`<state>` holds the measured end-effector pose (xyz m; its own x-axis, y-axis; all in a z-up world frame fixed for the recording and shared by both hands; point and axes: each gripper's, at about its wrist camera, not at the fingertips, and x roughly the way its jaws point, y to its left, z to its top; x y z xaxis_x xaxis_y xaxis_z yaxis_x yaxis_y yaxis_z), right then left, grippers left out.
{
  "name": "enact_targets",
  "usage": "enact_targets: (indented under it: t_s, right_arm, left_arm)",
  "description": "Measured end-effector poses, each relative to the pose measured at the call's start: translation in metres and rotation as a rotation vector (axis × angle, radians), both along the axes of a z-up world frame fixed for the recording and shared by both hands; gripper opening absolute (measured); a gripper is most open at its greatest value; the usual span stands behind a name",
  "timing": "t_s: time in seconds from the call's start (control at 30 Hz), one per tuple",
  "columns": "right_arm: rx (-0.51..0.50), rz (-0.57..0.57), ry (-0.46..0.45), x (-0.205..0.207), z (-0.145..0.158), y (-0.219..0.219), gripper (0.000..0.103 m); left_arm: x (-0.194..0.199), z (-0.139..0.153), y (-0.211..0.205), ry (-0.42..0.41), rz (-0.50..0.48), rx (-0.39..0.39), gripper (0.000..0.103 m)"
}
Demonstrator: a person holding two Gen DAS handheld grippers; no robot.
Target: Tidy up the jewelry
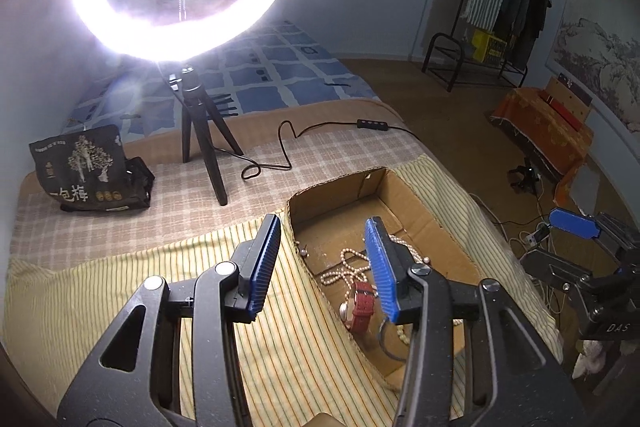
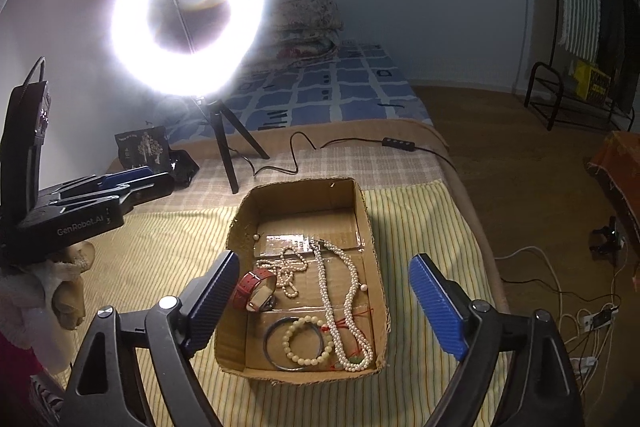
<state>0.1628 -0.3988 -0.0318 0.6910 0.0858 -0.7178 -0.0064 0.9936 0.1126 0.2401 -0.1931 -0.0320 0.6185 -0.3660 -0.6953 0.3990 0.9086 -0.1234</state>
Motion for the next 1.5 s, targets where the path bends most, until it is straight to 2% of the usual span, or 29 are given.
enact_targets:
  t_s: [0.1,0.2,0.3,0.37,0.47,0.67,0.93,1.07,1.23,1.3,1.5]
  right_arm:
    - [-0.032,-0.009,-0.016,-0.009,0.007,0.007,0.093]
    - [-0.053,-0.017,-0.028,-0.017,0.013,0.014,0.094]
    - [-0.081,-0.033,-0.041,-0.026,0.018,0.021,0.103]
    - [-0.099,-0.042,-0.056,-0.031,0.022,0.025,0.103]
    - [-0.107,-0.046,-0.070,-0.040,0.027,0.032,0.103]
    - [-0.132,-0.074,-0.083,-0.053,0.032,0.043,0.103]
    - [-0.170,-0.131,-0.131,-0.075,0.036,0.054,0.103]
    - [-0.167,-0.138,-0.153,-0.082,0.038,0.057,0.103]
    - [-0.181,-0.164,-0.185,-0.088,0.038,0.058,0.103]
    - [-0.182,-0.177,-0.195,-0.089,0.037,0.057,0.103]
    - [-0.178,-0.204,-0.214,-0.091,0.035,0.055,0.103]
  left_arm:
    - [-0.012,0.006,0.007,-0.019,0.002,0.005,0.051]
    - [-0.025,0.012,0.016,-0.033,0.000,0.002,0.052]
    - [-0.035,0.017,0.024,-0.039,0.002,0.003,0.053]
    - [-0.042,0.020,0.030,-0.041,0.004,-0.002,0.054]
    - [-0.054,0.023,0.038,-0.052,0.011,-0.005,0.062]
    - [-0.077,0.029,0.054,-0.063,0.033,-0.004,0.072]
    - [-0.102,0.028,0.070,-0.069,0.066,0.003,0.076]
    - [-0.113,0.029,0.072,-0.093,0.063,0.009,0.077]
    - [-0.125,0.032,0.073,-0.137,0.047,0.008,0.087]
    - [-0.128,0.033,0.074,-0.152,0.037,0.008,0.095]
    - [-0.133,0.032,0.075,-0.184,0.050,0.034,0.099]
